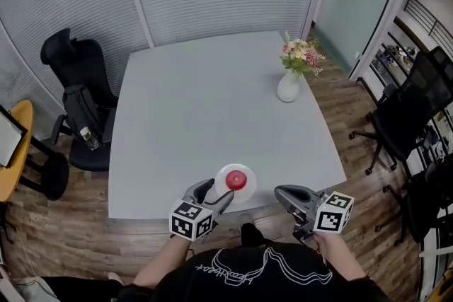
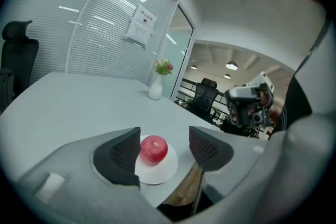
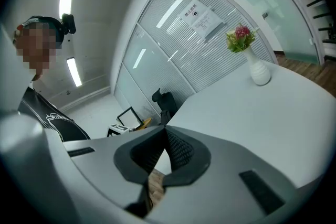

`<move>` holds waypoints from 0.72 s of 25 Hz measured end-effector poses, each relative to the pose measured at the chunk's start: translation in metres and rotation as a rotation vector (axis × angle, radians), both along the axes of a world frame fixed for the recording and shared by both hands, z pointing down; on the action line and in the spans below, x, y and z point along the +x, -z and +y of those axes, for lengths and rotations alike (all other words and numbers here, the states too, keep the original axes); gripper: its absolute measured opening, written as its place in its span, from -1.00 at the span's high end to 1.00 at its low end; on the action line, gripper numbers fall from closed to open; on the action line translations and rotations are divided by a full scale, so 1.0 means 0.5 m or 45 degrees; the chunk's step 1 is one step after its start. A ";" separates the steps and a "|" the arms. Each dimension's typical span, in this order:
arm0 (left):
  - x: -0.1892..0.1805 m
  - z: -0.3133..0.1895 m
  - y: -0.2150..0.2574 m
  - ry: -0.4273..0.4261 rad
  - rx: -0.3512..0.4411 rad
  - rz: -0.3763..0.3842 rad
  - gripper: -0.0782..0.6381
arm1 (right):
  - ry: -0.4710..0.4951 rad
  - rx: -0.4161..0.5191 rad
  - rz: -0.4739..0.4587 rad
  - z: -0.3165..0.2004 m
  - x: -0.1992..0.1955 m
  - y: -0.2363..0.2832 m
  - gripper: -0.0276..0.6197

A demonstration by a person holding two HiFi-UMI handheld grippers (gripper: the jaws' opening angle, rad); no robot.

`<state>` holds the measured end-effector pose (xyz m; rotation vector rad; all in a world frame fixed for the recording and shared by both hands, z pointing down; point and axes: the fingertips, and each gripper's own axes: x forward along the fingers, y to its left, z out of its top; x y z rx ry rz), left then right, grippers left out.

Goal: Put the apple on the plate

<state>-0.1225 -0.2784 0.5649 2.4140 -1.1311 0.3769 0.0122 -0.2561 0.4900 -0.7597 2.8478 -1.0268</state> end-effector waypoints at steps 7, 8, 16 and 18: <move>0.011 0.071 0.147 -0.132 0.128 0.127 0.13 | 0.053 0.063 -0.016 0.036 -0.044 0.034 0.89; 0.014 0.082 0.170 -0.153 0.153 0.141 0.21 | 0.058 0.076 -0.018 0.041 -0.050 0.041 0.89; 0.006 0.150 0.272 -0.187 0.226 0.321 0.69 | 0.075 0.155 0.001 0.087 -0.086 0.063 0.89; -0.004 0.155 0.277 -0.169 0.240 0.340 0.71 | 0.055 0.158 0.012 0.092 -0.087 0.060 0.89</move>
